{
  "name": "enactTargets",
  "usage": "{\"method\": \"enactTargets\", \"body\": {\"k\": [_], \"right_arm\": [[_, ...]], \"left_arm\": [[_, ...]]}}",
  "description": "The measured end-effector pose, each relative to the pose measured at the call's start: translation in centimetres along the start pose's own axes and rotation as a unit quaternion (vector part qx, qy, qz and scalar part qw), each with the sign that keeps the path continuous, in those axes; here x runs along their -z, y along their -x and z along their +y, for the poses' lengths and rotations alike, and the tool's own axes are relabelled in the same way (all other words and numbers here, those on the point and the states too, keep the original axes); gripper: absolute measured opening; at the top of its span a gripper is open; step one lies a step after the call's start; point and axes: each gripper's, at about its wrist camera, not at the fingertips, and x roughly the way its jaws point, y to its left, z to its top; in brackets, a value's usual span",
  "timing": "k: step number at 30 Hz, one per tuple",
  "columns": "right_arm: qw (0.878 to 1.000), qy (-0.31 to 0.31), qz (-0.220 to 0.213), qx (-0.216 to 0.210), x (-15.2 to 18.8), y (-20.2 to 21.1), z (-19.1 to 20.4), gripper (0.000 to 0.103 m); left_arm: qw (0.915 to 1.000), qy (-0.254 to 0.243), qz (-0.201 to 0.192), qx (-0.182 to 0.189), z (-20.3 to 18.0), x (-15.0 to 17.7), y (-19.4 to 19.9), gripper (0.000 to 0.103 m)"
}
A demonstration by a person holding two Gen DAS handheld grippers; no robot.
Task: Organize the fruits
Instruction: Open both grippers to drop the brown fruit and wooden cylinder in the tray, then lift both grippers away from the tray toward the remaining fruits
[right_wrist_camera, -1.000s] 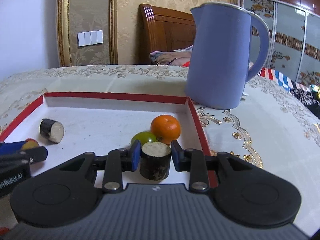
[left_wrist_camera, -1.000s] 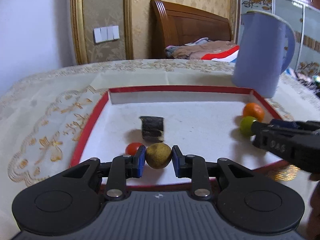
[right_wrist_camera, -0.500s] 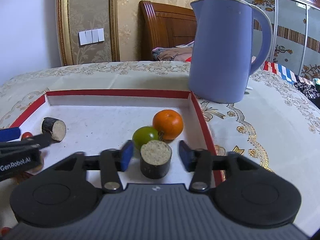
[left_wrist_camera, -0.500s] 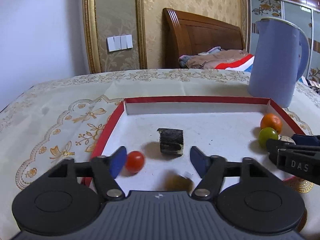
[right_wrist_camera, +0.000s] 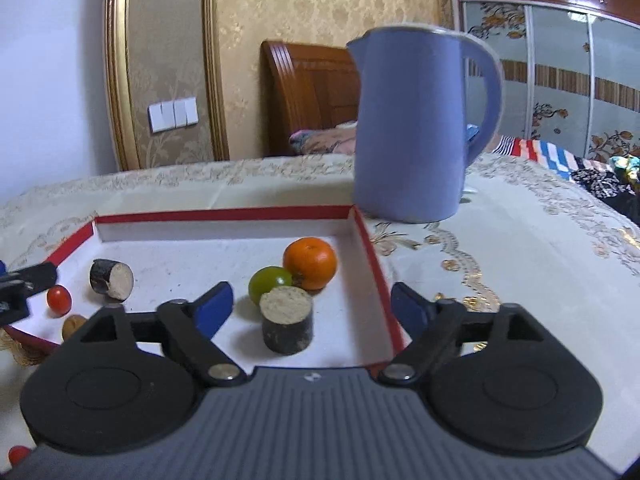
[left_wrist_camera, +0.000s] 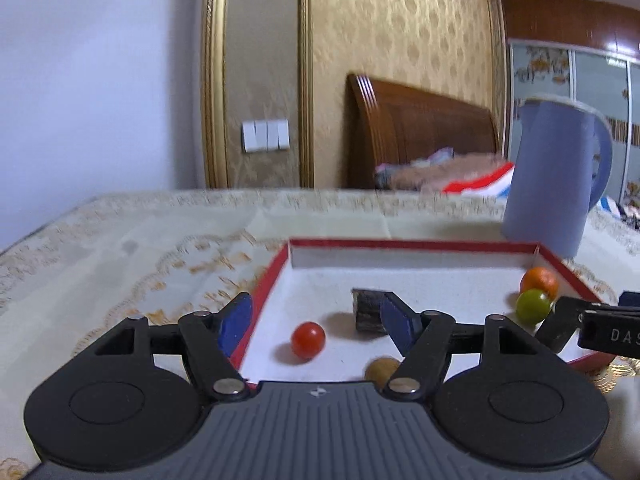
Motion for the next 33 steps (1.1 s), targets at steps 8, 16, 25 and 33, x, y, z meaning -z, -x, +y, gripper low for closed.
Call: {"method": "enactTargets", "body": {"k": [8,16,25,33], "right_arm": [[1.0,-0.02,-0.001,-0.009,1.1,2.4,-1.4,0.088],[1.0,-0.019,-0.003,-0.005,1.2,2.6,-1.5,0.094],[1.0,-0.029,0.009,-0.003,1.4,2.3,-1.8,0.094],[0.999,-0.037,0.015,0.0,1.4,2.0,-2.0,0.096]], "left_arm": [[0.9979,0.05,-0.02,0.037,2.5,0.6,3.7,0.078],[0.9955,0.002,-0.001,0.095,1.4,2.1,5.7,0.078],[0.9926,-0.043,0.054,0.1,1.5,4.7,7.6,0.078],[0.9878,-0.052,0.094,0.113,1.2,5.3,6.9,0.078]]}}
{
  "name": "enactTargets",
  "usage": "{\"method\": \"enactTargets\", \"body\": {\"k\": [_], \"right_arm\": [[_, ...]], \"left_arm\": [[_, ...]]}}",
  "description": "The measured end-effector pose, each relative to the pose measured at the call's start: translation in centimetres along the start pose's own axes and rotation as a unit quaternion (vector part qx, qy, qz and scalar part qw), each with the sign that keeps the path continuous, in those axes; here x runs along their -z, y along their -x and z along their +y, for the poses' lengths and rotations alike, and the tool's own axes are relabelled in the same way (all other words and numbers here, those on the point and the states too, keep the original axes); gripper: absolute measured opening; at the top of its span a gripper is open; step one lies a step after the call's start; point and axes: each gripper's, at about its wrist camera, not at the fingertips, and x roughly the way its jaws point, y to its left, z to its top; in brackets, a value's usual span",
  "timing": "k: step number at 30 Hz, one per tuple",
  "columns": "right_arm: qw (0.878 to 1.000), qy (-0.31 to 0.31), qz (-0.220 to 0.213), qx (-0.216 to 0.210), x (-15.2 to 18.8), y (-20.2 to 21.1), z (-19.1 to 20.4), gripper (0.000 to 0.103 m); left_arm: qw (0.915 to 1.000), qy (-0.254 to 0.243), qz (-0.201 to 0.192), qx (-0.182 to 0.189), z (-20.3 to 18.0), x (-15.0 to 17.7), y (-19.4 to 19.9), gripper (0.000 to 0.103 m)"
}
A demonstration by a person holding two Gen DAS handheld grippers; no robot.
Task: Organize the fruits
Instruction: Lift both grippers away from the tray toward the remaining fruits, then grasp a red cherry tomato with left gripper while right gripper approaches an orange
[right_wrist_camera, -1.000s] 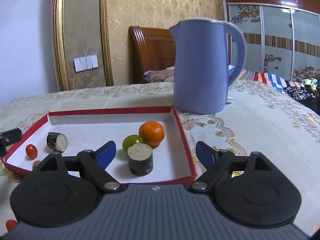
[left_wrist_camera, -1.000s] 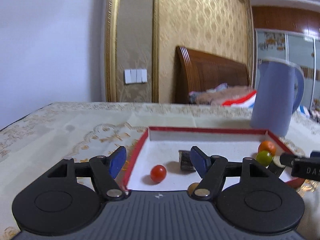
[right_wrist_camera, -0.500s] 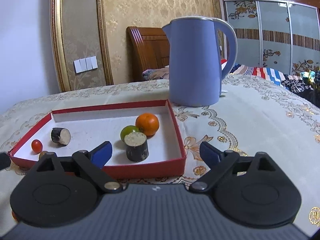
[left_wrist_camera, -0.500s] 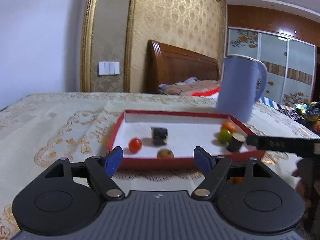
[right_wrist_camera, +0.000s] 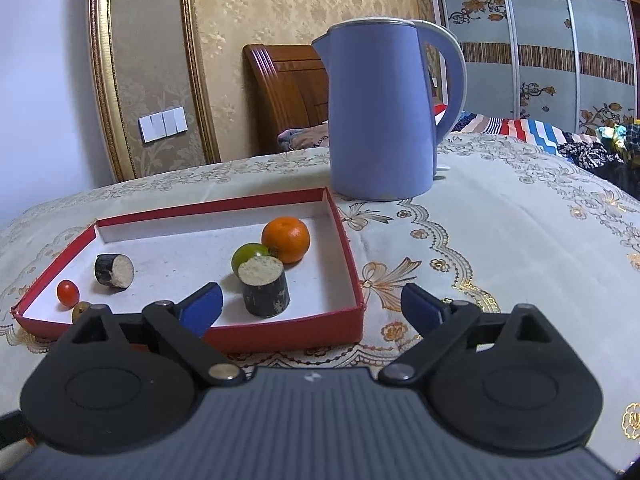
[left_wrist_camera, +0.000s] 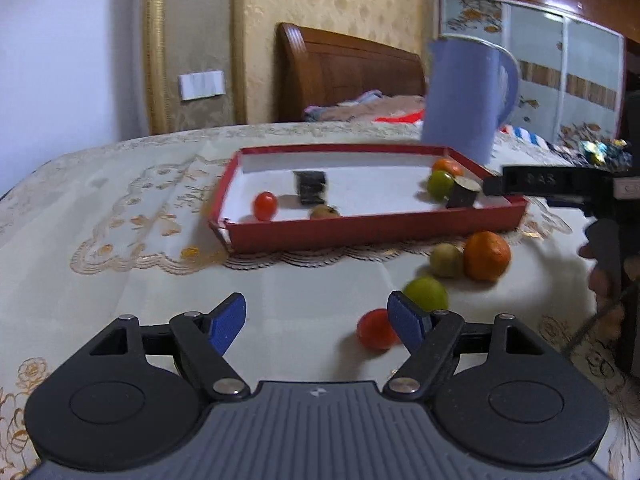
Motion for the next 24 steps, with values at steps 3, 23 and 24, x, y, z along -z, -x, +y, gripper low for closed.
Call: {"method": "enactTargets", "body": {"k": [3,23,24], "right_arm": [[1.0,0.0,0.001,0.0,0.0,-0.1,0.1,0.098],[1.0,-0.001,0.0,0.002,0.0,0.0,0.1,0.1],[1.0,-0.002,0.0,0.001,0.0,0.0,0.0,0.1]], "left_arm": [[0.9997,-0.02,0.001,0.011,-0.7,0.1,0.2,0.078],[0.9988,-0.017,0.045,0.014,-1.1,0.4,-0.2,0.077],[0.9988,-0.019,0.044,0.014,-1.3,0.2,-0.4,0.077]]}}
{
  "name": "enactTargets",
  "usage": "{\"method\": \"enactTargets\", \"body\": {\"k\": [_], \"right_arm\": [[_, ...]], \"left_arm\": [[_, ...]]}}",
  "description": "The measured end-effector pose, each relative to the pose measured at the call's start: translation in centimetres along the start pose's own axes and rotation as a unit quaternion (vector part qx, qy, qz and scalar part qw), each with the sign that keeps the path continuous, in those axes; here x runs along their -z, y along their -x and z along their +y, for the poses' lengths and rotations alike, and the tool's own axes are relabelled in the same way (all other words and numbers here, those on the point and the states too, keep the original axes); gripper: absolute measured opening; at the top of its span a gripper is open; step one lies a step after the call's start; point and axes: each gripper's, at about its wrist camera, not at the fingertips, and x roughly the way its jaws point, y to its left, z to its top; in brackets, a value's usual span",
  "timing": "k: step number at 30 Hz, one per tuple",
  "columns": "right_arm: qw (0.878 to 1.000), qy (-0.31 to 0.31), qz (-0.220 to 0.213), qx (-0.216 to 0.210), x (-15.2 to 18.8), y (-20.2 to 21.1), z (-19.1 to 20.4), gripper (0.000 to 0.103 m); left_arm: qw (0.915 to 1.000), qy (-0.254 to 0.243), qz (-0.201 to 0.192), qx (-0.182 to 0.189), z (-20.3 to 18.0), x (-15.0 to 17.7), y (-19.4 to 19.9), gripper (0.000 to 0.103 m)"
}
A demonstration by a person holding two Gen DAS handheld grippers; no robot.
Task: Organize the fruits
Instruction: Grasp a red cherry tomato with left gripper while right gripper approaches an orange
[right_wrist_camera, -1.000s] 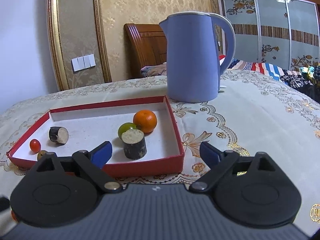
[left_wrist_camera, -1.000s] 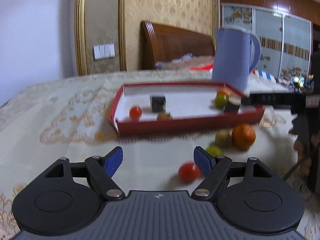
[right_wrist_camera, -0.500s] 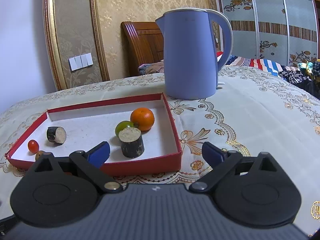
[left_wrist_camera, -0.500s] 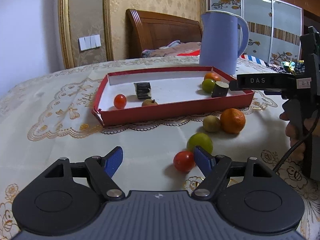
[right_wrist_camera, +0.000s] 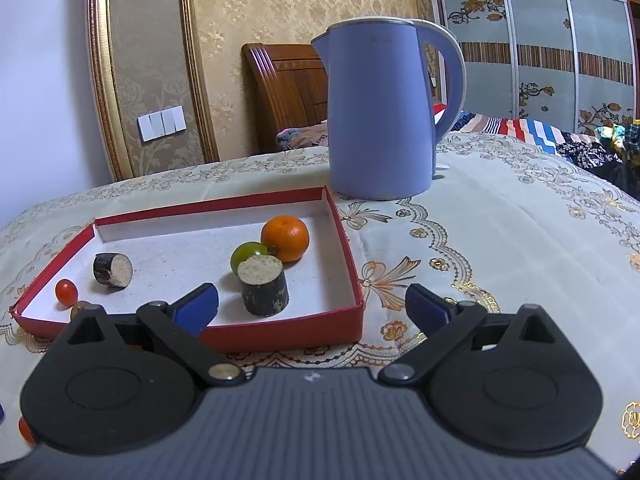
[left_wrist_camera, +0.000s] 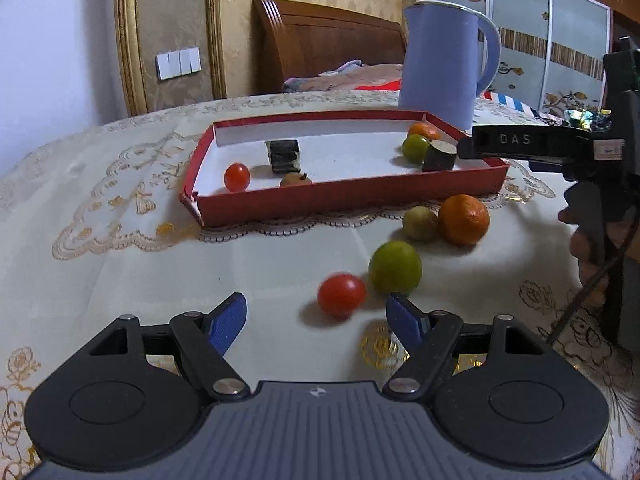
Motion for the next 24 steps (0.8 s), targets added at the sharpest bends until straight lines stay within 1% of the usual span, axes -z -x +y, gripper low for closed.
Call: {"method": "enactTargets", "body": {"k": [2,4,5,6,8,12,15,16,18,19,20,24], "right_arm": [[1.0,-0.001,0.001,0.0,0.0,0.0,0.0,0.1],[1.0,-0.001,0.001,0.0,0.0,0.0,-0.1,0.1],[1.0,-0.001,0.002,0.0,0.0,0.0,-0.1,0.1],[1.0,-0.001,0.002,0.001,0.0,0.0,-0.1,0.1],[1.0,-0.003,0.003,0.001,0.0,-0.1,-0.1,0.101],[1.0,-0.006,0.005,0.001,0.0,-0.1,-0.3,0.101],[1.0,-0.002,0.002,0.001,0.1,0.0,-0.2,0.101],[1.0,-0.001,0.001,0.001,0.1,0.0,-0.2,0.101],[1.0,0.001,-0.006,0.002,0.1,0.3,-0.1,0.101],[1.0,0.001,-0.013,0.004,0.0,0.5,-0.1,0.101],[1.0,0.001,-0.017,0.006,0.0,0.6,-0.1,0.101],[1.0,-0.007,-0.023,0.005,-0.1,0.9,-0.5,0.101]], "left_arm": [[1.0,-0.002,0.001,0.003,-0.2,-0.3,-0.4,0.077],[0.9999,-0.009,0.005,0.007,-0.4,-0.4,-0.7,0.068],[0.9999,-0.011,0.007,0.008,-0.5,-0.4,-0.7,0.057],[0.9999,-0.013,0.008,0.007,-0.5,-0.3,-0.8,0.052],[0.9999,-0.013,0.005,0.005,-0.4,-0.2,-0.8,0.047],[0.9998,-0.015,0.003,0.016,-0.2,-0.3,-1.0,0.046],[0.9998,-0.016,0.002,0.015,-0.3,-0.4,-1.2,0.046],[0.9998,-0.015,0.001,0.016,-0.3,-0.4,-1.2,0.044],[0.9996,-0.016,0.002,0.022,-0.2,-0.4,-1.3,0.031],[0.9995,-0.018,0.002,0.024,-0.3,-0.5,-1.4,0.03],[0.9995,-0.021,0.002,0.026,-0.3,-0.6,-1.5,0.026],[0.9995,-0.013,-0.001,0.029,-0.1,-0.7,-1.7,0.025]]}}
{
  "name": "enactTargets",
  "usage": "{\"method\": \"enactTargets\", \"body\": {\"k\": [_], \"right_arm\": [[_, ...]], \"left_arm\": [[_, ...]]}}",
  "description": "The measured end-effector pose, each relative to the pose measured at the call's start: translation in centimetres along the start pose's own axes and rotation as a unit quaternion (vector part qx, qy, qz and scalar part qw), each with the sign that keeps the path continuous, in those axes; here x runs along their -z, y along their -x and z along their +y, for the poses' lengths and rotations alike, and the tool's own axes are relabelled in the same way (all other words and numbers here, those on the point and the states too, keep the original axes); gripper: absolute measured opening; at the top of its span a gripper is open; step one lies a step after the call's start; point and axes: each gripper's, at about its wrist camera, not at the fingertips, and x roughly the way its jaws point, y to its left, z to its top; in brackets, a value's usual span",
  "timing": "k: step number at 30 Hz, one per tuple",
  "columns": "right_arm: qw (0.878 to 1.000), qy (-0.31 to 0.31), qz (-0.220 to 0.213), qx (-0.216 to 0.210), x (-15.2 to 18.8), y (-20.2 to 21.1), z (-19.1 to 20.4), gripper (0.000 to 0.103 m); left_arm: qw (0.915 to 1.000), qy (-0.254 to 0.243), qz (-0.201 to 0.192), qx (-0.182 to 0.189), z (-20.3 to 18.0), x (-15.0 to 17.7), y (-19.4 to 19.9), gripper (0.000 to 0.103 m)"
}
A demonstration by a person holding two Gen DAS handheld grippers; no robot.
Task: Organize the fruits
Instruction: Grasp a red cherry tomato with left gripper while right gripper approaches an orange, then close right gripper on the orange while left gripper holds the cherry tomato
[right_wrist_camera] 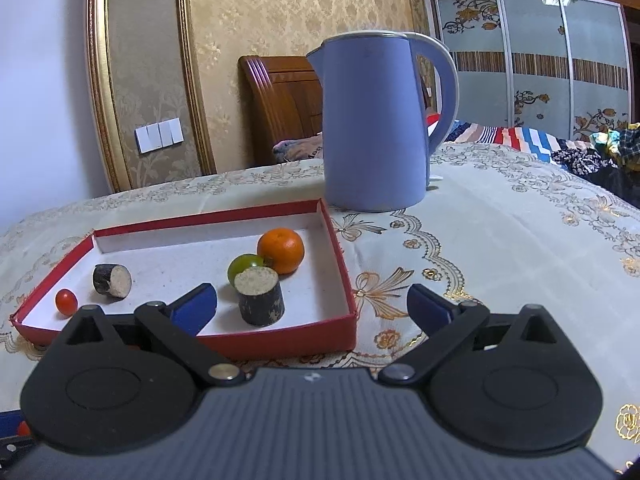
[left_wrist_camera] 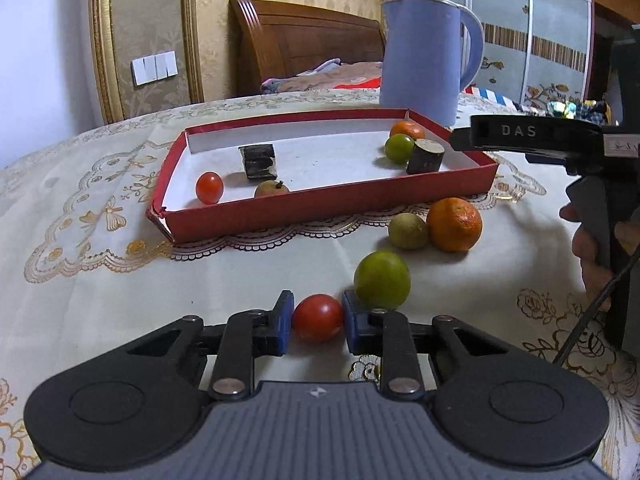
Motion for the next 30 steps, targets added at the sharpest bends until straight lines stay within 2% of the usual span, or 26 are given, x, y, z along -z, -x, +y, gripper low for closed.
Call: {"method": "enactTargets", "body": {"k": [6,10,16,24,30], "right_arm": [[1.0,-0.018,0.015,-0.019,0.4,0.6,-1.0,0.101],[0.997,-0.004,0.029,-0.069,1.3,2.4,-1.3,0.101],[0.991,0.048,0.053,-0.114,2.7,4.1,-0.6,0.101],[0.985,0.105,0.07,-0.114,3.2,3.8,1.4,0.095],[0.984,0.124,0.071,-0.106,3.0,3.0,2.6,0.093]], "left_arm": [[0.9973,0.062,-0.008,-0.04,2.5,-0.2,-0.1,0.025],[0.9939,0.101,-0.014,-0.043,4.1,-0.2,-0.1,0.025],[0.9945,0.091,-0.014,-0.05,3.7,-0.1,-0.1,0.025],[0.9944,0.093,-0.014,-0.048,3.8,-0.1,0.0,0.025],[0.9944,0.093,-0.014,-0.048,3.8,-0.1,-0.1,0.025]]}}
